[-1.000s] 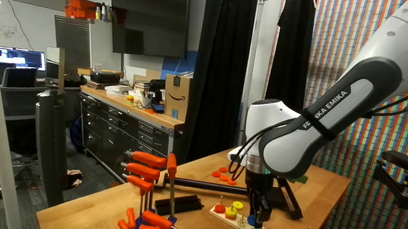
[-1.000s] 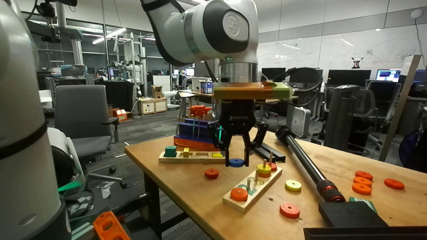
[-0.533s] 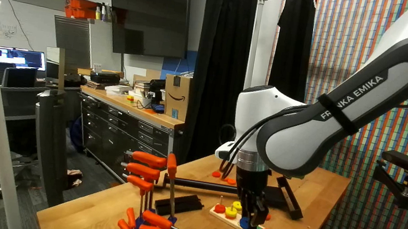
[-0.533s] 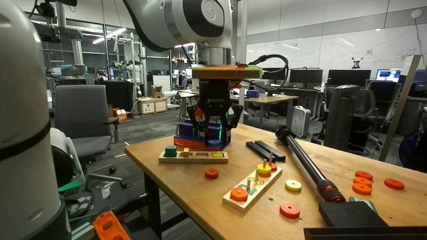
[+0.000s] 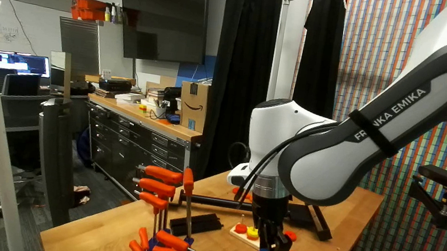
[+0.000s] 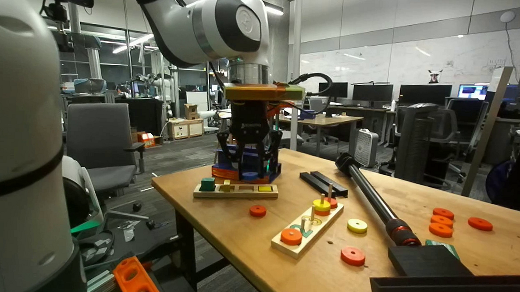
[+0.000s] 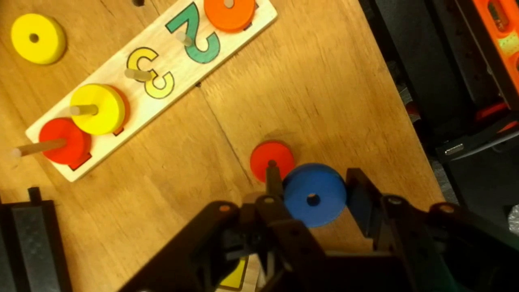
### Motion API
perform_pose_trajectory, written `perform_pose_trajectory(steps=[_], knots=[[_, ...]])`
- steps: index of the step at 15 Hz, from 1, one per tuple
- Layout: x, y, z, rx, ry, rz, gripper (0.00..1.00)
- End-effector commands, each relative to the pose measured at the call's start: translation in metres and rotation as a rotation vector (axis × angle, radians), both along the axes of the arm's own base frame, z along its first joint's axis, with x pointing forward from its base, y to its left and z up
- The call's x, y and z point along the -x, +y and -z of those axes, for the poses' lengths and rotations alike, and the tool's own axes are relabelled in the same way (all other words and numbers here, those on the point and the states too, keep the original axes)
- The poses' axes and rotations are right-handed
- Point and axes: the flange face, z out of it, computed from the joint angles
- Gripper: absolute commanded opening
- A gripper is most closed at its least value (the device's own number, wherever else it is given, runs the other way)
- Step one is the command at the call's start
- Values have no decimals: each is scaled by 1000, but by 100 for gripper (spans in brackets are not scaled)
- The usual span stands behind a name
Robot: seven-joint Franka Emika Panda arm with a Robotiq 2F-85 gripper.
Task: Remove the blue ring from the wooden stand
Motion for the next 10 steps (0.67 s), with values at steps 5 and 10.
perform_pose_trajectory(steps=[5, 10], knots=[[-48, -48, 15, -30, 35, -55, 25], [-87, -75, 24, -58, 53, -85, 25]])
